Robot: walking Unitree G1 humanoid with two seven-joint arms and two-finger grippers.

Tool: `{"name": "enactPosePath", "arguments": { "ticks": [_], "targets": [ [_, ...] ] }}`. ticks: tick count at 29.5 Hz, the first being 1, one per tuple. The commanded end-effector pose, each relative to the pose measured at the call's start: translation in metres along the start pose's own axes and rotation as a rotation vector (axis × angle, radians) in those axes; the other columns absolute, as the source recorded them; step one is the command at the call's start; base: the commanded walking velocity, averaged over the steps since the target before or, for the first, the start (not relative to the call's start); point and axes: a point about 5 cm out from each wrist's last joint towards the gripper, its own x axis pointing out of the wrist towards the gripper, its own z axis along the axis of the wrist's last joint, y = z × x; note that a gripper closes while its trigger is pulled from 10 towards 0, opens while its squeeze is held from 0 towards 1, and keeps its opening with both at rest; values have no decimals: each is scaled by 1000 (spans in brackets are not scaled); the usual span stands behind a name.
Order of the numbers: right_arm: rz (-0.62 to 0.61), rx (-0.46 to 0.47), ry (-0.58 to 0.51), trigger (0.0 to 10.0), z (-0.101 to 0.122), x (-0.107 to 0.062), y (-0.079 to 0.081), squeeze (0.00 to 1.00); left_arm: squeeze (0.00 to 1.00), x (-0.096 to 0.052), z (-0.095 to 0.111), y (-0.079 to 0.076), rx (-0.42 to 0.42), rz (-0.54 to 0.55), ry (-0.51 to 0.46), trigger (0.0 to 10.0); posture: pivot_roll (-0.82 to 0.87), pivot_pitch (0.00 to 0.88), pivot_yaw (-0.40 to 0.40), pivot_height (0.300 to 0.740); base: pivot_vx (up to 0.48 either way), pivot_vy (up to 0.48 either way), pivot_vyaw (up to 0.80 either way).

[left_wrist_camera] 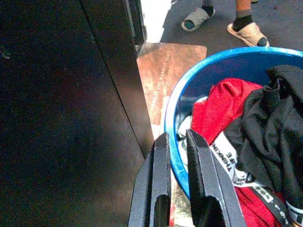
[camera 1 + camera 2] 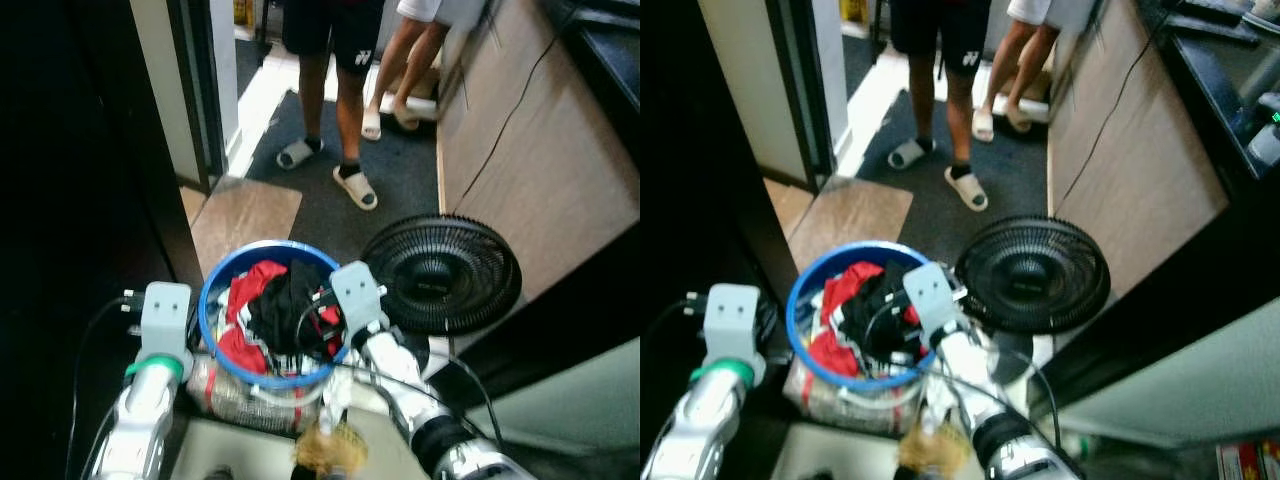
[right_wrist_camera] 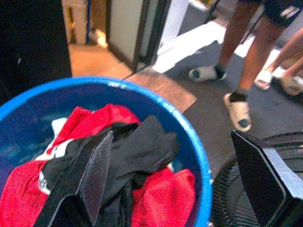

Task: Clothes washing

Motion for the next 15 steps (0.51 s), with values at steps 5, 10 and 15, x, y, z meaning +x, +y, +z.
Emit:
{"name": "enactPosePath", "arguments": {
  "ticks": [5, 10, 15],
  "targets": [
    [210, 7, 122, 10000, -20, -9, 34, 0, 0, -13, -3, 3, -3, -5, 48, 10000, 223, 307, -87, 740, 0, 0, 0],
    [336, 5, 190, 10000, -35, -22, 57, 0, 0, -23, -6, 23, 37, 25, 86, 10000, 232, 321, -112, 740, 0, 0, 0],
    [412, -13, 238, 10000, -50, -38, 71, 0, 0, -42, -14, 44, 53, 89, 131, 10000, 243, 345, -163, 740, 0, 0, 0]
  ]
}}
